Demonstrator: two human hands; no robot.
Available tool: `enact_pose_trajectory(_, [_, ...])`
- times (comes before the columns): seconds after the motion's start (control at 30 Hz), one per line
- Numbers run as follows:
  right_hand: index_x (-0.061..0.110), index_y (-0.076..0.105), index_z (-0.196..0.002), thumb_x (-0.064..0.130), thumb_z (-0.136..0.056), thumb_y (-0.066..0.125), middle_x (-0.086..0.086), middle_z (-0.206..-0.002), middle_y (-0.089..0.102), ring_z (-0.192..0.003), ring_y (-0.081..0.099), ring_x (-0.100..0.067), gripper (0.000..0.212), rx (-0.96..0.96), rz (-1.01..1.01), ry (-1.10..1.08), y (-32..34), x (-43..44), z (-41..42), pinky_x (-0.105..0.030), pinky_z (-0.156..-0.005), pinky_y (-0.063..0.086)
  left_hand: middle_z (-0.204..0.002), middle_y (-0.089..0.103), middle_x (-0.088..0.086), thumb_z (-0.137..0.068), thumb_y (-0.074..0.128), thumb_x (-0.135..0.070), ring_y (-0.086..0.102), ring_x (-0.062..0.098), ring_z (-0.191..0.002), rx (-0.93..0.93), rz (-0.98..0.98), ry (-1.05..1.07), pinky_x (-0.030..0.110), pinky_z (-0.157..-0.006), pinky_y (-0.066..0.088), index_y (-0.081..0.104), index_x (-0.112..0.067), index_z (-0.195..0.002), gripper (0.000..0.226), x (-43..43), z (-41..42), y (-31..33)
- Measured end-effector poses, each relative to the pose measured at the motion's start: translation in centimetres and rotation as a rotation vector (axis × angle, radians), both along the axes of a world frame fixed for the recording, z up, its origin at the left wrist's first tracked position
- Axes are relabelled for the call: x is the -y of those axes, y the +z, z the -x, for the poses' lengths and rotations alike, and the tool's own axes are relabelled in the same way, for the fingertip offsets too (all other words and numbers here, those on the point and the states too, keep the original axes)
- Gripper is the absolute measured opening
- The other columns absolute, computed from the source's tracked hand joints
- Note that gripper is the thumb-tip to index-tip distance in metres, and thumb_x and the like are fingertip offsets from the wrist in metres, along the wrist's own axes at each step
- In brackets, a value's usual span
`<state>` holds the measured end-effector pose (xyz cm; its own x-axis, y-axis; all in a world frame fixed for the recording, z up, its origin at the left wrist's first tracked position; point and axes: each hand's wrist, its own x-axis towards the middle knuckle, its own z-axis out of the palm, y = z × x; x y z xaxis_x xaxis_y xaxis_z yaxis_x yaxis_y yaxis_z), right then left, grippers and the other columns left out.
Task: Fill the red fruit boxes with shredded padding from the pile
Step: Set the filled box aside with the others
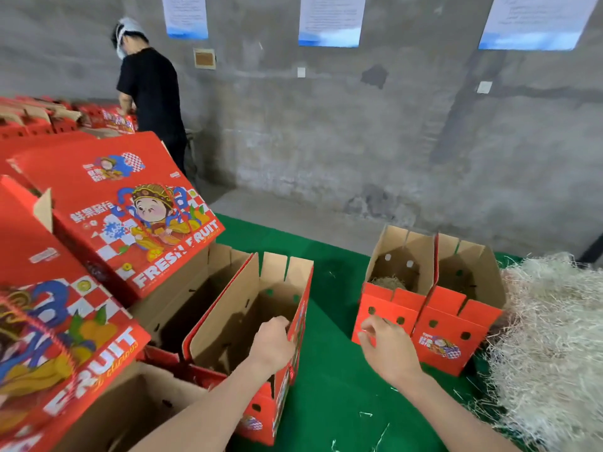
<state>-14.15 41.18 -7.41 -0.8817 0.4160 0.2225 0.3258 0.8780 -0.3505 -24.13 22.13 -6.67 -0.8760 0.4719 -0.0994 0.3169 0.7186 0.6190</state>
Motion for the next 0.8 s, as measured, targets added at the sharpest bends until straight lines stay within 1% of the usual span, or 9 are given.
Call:
enact_pose_trajectory(0.17, [0.015,0.062,-0.103,0.022,-0.087,0.06,0.003,-0.096,0.069,-0.068,0.058,-0.003,0.017,-0.105,0.092,-0.075,1.1,-1.9,-8.0,-0.028,-0.074,0.051,-0.108,0.066,0.007,-0.091,0.05,-0.019,0.064,0.026,-0.096,-0.139,0.131,-0.219,0.037,-0.081,0.052,0.054,-0.011,-0.105,0.017,1.6,-6.9,1.0])
enact_pose_trajectory(0.27, [0.01,0.053,-0.121,0.028,-0.09,0.057,-0.005,-0.112,0.063,-0.095,0.061,-0.017,0.036,-0.171,0.279,-0.198,2.0,-3.1,-12.8,-0.038,-0.083,0.051,-0.106,0.064,0.01,-0.087,0.041,-0.011,0.06,0.03,-0.101,-0.216,0.366,-0.442,0.042,-0.084,0.046,0.048,-0.015,-0.11,0.024,3.9,-13.0,1.7])
enact_pose_trajectory(0.37, [0.014,0.039,-0.135,0.049,-0.093,0.042,-0.008,-0.109,0.058,-0.093,0.063,-0.024,0.055,0.0,0.576,-0.355,2.3,-2.8,-17.9,-0.04,-0.082,0.052,-0.11,0.06,0.01,-0.091,0.037,-0.02,0.055,0.029,-0.108,-0.179,0.484,-0.686,0.038,-0.09,0.04,0.044,-0.017,-0.116,0.026,6.6,-18.6,2.5])
enact_pose_trajectory(0.47, [0.018,0.049,-0.129,0.056,-0.089,0.045,-0.004,-0.117,0.06,-0.094,0.061,-0.017,0.056,0.356,0.437,-0.307,1.3,-1.4,-22.7,-0.027,-0.08,0.048,-0.101,0.059,0.004,-0.089,0.042,-0.027,0.056,0.023,-0.102,-0.055,0.43,-0.873,0.034,-0.084,0.043,0.05,-0.022,-0.106,0.019,8.9,-21.2,3.1])
enact_pose_trajectory(0.53, [0.017,0.061,-0.11,0.052,-0.086,0.052,0.009,-0.084,0.065,-0.071,0.059,-0.002,0.044,0.437,0.364,-0.223,0.8,-0.2,-24.8,-0.012,-0.058,0.043,-0.091,0.061,-0.006,-0.087,0.045,-0.045,0.058,0.014,-0.091,0.032,0.342,-0.96,0.03,-0.081,0.045,0.057,-0.025,-0.094,0.024,9.3,-21.5,2.7])
enact_pose_trajectory(0.6, [0.004,0.064,-0.098,0.04,-0.087,0.053,0.009,-0.059,0.06,-0.052,0.056,-0.002,0.04,0.449,0.306,-0.179,0.6,0.7,-25.7,-0.014,-0.042,0.038,-0.093,0.063,-0.015,-0.085,0.048,-0.054,0.06,0.004,-0.09,0.082,0.151,-0.856,0.025,-0.083,0.046,0.063,-0.028,-0.092,0.031,8.4,-21.1,1.8])
enact_pose_trajectory(0.67, [-0.004,0.062,-0.096,0.03,-0.09,0.05,-0.006,-0.067,0.063,-0.056,0.057,-0.017,0.037,0.476,0.233,-0.16,0.6,1.8,-26.0,-0.024,-0.044,0.039,-0.115,0.058,-0.011,-0.087,0.054,-0.046,0.052,0.007,-0.11,-0.239,0.0,-0.661,0.026,-0.099,0.038,0.059,-0.027,-0.113,0.033,6.7,-19.7,0.5])
enact_pose_trajectory(0.73, [-0.001,0.061,-0.098,0.022,-0.091,0.046,-0.01,-0.077,0.063,-0.063,0.055,-0.021,0.028,0.481,0.19,-0.176,0.7,2.6,-26.4,-0.023,-0.05,0.04,-0.133,0.046,-0.003,-0.087,0.058,-0.039,0.04,0.017,-0.125,-0.504,0.118,-0.499,0.034,-0.107,0.028,0.044,-0.022,-0.133,0.052,4.9,-18.4,0.0])
enact_pose_trajectory(0.8, [0.005,0.06,-0.098,0.016,-0.089,0.045,-0.008,-0.087,0.065,-0.073,0.06,-0.023,0.021,0.503,0.195,-0.167,1.2,3.7,-27.2,-0.026,-0.06,0.047,-0.132,0.05,0.005,-0.089,0.056,-0.035,0.047,0.024,-0.122,-0.411,0.347,-0.426,0.039,-0.103,0.036,0.041,-0.018,-0.135,0.051,3.7,-17.4,-0.1])
